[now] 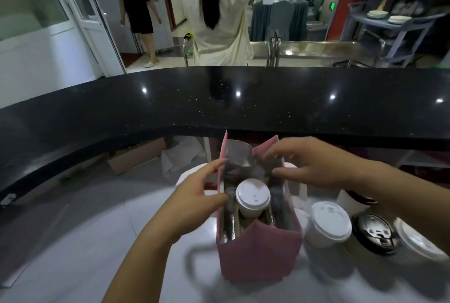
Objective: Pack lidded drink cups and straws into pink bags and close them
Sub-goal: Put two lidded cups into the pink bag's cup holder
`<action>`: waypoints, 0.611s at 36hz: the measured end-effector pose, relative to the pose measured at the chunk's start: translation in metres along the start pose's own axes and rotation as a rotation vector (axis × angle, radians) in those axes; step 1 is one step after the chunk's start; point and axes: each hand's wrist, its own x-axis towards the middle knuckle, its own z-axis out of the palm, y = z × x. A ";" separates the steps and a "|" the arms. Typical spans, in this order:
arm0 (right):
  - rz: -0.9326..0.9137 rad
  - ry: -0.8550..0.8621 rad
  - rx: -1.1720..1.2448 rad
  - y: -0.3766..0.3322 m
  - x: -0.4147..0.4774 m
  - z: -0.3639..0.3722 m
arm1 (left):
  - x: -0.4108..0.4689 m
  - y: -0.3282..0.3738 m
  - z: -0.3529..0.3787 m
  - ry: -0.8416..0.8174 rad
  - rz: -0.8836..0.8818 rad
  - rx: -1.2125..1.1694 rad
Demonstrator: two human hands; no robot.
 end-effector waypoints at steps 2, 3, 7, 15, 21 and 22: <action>0.080 0.109 0.038 0.015 -0.021 -0.008 | -0.005 -0.002 0.003 0.032 0.042 0.085; 0.126 0.139 0.032 0.025 -0.030 -0.009 | -0.008 -0.003 0.004 0.051 0.064 0.119; 0.325 -0.126 -0.217 0.061 -0.059 -0.002 | -0.021 -0.002 0.013 0.110 0.125 0.196; 0.397 -0.502 -0.459 0.095 -0.076 0.059 | -0.032 0.000 0.030 0.143 0.073 0.328; 0.411 -0.497 -0.438 0.107 -0.071 0.074 | -0.025 -0.005 0.028 0.086 0.038 0.338; 0.410 -0.489 -0.429 0.109 -0.070 0.075 | -0.025 -0.006 0.028 0.077 0.031 0.341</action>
